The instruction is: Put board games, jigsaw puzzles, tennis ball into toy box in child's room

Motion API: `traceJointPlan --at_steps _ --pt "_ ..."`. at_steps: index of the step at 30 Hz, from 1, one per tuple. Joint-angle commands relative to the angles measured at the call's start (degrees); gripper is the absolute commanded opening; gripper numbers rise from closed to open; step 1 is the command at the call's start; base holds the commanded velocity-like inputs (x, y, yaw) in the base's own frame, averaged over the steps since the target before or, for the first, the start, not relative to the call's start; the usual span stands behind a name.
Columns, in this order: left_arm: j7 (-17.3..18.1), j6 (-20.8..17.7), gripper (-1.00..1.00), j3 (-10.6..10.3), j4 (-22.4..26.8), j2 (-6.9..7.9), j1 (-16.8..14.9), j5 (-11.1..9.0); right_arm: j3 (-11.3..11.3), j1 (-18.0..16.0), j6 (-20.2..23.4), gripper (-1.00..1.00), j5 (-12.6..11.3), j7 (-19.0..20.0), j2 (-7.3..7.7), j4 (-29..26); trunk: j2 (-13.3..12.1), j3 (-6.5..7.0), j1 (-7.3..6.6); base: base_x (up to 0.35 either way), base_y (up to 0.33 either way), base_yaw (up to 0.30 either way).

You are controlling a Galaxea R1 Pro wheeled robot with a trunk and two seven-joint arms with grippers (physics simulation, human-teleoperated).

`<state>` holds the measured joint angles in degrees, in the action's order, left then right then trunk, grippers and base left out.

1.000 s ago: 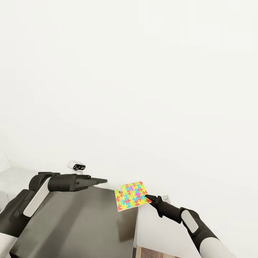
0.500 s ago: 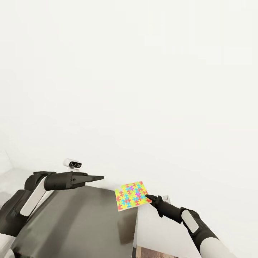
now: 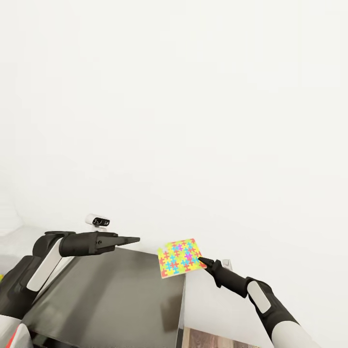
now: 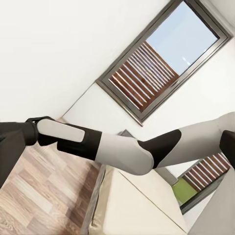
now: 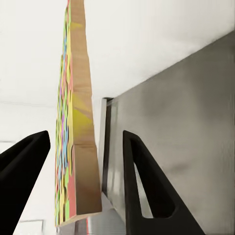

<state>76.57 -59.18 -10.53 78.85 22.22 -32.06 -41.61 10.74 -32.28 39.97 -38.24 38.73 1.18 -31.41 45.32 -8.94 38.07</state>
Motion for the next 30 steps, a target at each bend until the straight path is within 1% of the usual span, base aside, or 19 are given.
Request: traceJointPlan --at_steps 1,5,8,10,11,12,15,17,19,21,22,23,24,26,28,29,30 --pt "0.1 -0.5 1.00 -0.1 0.0 0.10 -0.1 -0.2 0.2 -0.1 1.7 -1.00 0.2 -0.1 0.06 -0.1 -0.3 0.09 -0.21 -0.041 0.000 0.000" --pt "0.1 -0.6 1.00 0.0 0.0 0.31 -0.1 -0.2 0.3 -0.3 4.9 -1.00 0.2 -1.8 0.04 -1.0 -1.9 0.81 -1.09 -0.160 0.032 0.000" --pt "0.1 -0.6 1.00 0.0 0.0 0.35 -0.1 -0.2 0.4 -0.2 5.5 -1.00 -0.1 -2.6 -0.03 -2.5 -3.2 1.35 -1.75 -0.081 0.017 0.000" --pt "0.1 -0.6 1.00 0.0 0.0 0.50 -0.1 -0.2 0.4 -0.2 5.4 -1.00 -0.2 -2.8 -0.35 -2.9 -4.0 1.71 -2.19 -0.031 0.005 0.000" --pt "0.1 -0.6 1.00 0.0 0.0 0.81 -0.1 -0.2 0.4 -0.2 5.3 -1.00 -0.2 -2.8 -0.46 -3.0 -4.4 1.89 -2.41 -0.096 0.003 0.000" --pt "0.2 -0.6 1.00 0.0 0.0 1.54 -0.1 -0.3 0.4 -0.2 5.2 -1.00 -0.1 -2.9 -0.55 -3.3 -4.8 2.07 -2.63 -0.201 0.001 0.000" --pt "0.3 -0.6 1.00 0.1 0.0 3.11 -0.1 -0.5 0.3 -0.2 5.3 -1.00 0.1 -3.0 -0.68 -3.8 -6.0 2.61 -3.29 -0.182 0.001 0.000" --pt "0.3 -0.6 1.00 0.3 -0.1 3.61 -0.1 -0.5 0.3 -0.2 5.5 -1.00 -0.1 -3.0 -0.71 -3.9 -6.8 2.97 -3.73 -0.059 0.000 0.000" --pt "0.3 -0.7 1.00 1.6 -0.1 4.28 -0.1 -0.5 0.1 -0.2 5.5 -1.00 -0.2 -2.6 -0.73 -4.0 -7.6 3.32 -4.16 -0.026 0.000 0.000" --pt "0.4 -0.8 1.00 2.8 -0.1 5.46 -0.1 -0.6 0.1 -0.2 5.4 -1.00 -0.2 -2.2 -0.73 -4.0 -8.4 3.68 -4.60 -0.009 0.000 0.000" --pt "0.5 -0.8 1.00 3.1 -0.1 6.28 -0.1 -0.6 0.1 -0.2 5.4 -1.00 -0.2 -2.1 -0.74 -4.0 -8.8 3.86 -4.82 -0.005 0.000 0.000" --pt "0.5 -0.8 1.00 3.3 -0.1 7.18 -0.1 -0.6 0.2 -0.2 5.3 -1.00 -0.2 -2.0 -0.74 -4.0 -9.2 4.04 -5.04 -0.003 0.000 0.000" --pt "0.6 -0.8 1.00 3.5 -0.1 8.59 -0.1 -0.7 0.2 -0.2 5.3 -1.00 -0.3 -1.9 -0.74 -4.0 -9.6 4.22 -5.26 -0.001 0.000 0.000" --pt "1.1 -0.8 1.00 3.6 -0.1 10.31 -0.1 -0.7 0.2 -0.2 5.2 -1.00 -0.3 -1.9 -0.74 -4.0 -10.4 4.58 -5.70 0.000 0.000 0.000" --pt "3.2 -0.8 1.00 3.6 -0.1 11.85 -0.1 -0.7 0.3 -0.2 5.2 -1.00 -0.2 -1.8 -0.70 -4.0 -11.2 4.94 -6.14 0.000 0.000 0.000" --pt "5.3 -0.8 1.00 3.6 -0.1 13.06 0.0 -0.6 0.3 -0.2 5.2 -1.00 -0.3 -1.8 -0.68 -4.0 -11.6 5.12 -6.36 0.000 0.000 0.000" --pt "6.0 -0.8 1.00 3.6 -0.1 13.47 0.0 -0.6 0.3 -0.2 5.2 -1.00 -0.2 -1.9 -0.67 -4.0 -12.0 5.30 -6.58 0.000 0.000 0.000"
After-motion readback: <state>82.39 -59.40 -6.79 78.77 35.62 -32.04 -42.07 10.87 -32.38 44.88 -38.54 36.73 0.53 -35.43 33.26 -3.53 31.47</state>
